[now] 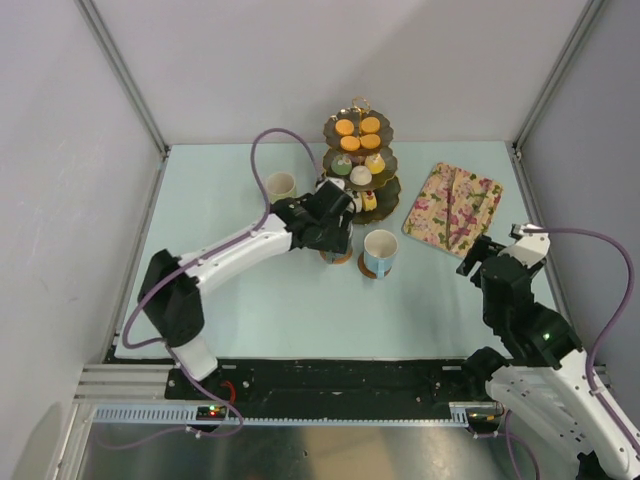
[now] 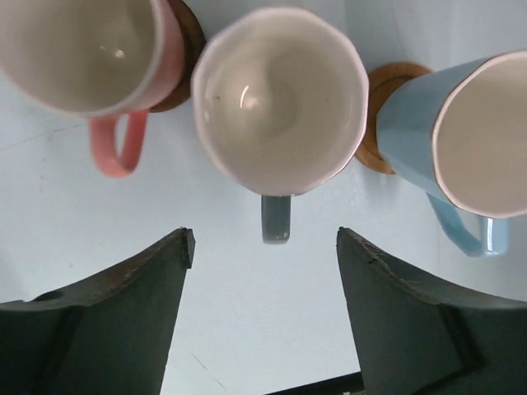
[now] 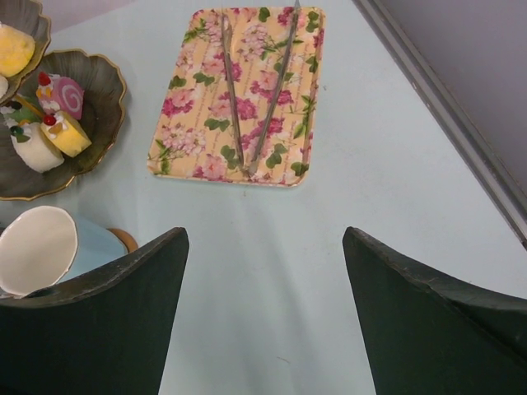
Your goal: Serve the afternoon tea
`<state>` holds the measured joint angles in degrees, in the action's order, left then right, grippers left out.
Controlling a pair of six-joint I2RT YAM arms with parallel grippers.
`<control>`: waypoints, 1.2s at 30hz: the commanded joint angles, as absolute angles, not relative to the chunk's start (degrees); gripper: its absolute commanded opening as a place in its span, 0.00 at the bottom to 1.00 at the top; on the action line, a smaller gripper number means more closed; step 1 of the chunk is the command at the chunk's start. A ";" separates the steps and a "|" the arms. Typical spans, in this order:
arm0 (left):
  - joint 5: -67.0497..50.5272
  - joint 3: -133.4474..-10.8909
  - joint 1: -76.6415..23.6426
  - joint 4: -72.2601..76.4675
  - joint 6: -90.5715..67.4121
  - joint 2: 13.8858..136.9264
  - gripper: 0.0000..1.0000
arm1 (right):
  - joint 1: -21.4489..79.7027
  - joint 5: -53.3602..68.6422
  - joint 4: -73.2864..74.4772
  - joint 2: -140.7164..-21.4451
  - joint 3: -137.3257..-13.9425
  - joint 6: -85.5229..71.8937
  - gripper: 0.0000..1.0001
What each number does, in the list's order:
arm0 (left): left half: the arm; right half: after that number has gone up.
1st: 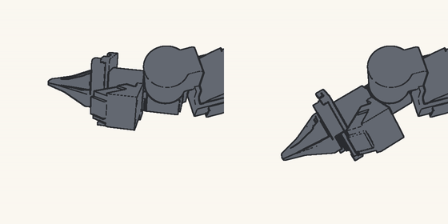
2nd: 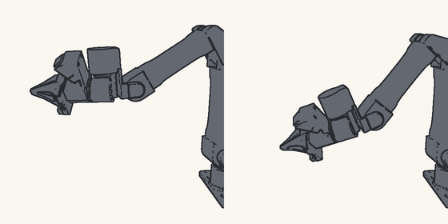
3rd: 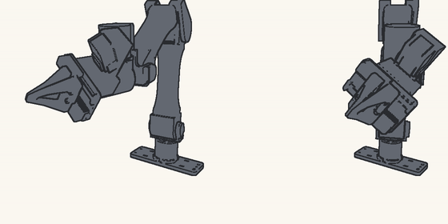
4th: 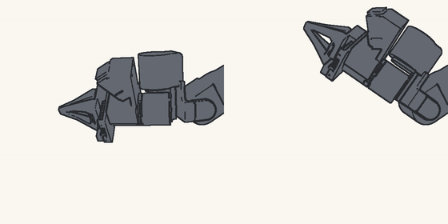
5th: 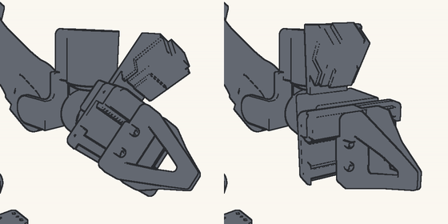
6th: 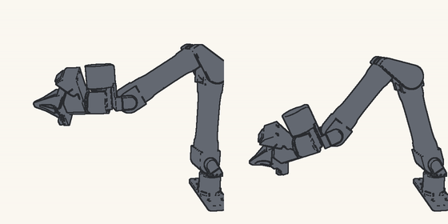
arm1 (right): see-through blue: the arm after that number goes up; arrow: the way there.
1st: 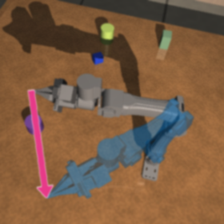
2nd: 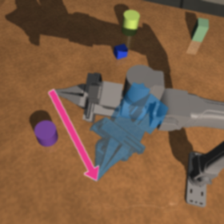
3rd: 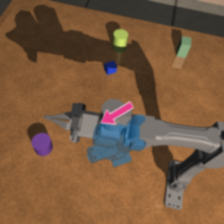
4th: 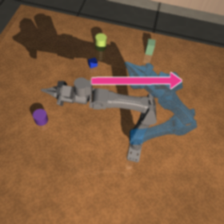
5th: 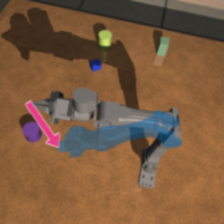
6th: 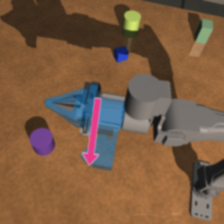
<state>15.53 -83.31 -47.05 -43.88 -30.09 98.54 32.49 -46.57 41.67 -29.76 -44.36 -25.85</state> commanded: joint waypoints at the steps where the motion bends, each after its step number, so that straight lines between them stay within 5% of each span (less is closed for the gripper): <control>1: 19.81 -83.61 -44.90 -43.18 -30.38 89.86 0.80 | 32.35 -46.61 39.67 -27.48 -44.30 -25.72 0.83; 8: 22.82 -76.31 -35.97 -43.16 -29.64 75.28 0.98 | 32.16 -46.16 39.49 -23.37 -44.29 -24.58 0.95; 20: 26.42 -59.17 -10.63 -43.39 -23.44 50.99 1.00 | 31.99 -49.33 39.73 -19.52 -44.45 -21.20 0.99; 36: 39.15 -61.12 -13.10 -48.73 -18.19 43.58 1.00 | 31.74 -57.70 40.34 -19.85 -43.68 -18.39 1.00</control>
<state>34.59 -58.74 -11.64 -48.10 -19.92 44.86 32.10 -53.91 41.34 -19.20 -44.25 -17.93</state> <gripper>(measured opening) 0.996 0.993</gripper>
